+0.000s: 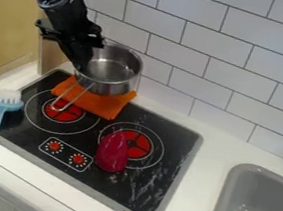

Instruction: Put the silver pot on the orange cloth

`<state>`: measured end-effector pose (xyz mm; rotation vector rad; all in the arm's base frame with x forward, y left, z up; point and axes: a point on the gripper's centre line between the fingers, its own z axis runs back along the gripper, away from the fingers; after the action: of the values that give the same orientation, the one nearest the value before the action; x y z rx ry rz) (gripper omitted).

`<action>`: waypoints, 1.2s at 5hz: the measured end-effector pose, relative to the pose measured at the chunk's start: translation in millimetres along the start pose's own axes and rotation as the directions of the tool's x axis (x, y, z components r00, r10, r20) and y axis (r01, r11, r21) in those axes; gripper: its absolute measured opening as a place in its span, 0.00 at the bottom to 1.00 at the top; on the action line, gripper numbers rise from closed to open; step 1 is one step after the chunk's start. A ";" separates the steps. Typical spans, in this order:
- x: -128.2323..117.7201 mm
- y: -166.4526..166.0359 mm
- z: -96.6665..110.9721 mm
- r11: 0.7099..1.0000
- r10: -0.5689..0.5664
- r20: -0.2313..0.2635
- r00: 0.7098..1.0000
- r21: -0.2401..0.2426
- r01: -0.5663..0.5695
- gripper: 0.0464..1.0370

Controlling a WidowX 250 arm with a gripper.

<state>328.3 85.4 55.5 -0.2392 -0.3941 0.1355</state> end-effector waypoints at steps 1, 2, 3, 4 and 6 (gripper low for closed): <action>9.2 9.1 -8.5 1.000 0.014 -0.007 1.000 0.022 -0.014 0.02; 8.8 14.7 -15.2 0.999 0.022 -0.028 0.999 0.038 -0.021 0.02; 4.6 20.4 -26.0 0.999 0.031 -0.062 0.998 0.046 -0.028 0.02; 2.7 21.6 -27.0 0.998 0.029 -0.071 0.997 0.052 -0.025 0.02; -3.8 18.8 -30.0 0.998 0.050 -0.110 0.993 0.029 -0.047 0.22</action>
<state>335.1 96.7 22.4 -0.2288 -0.2764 0.1741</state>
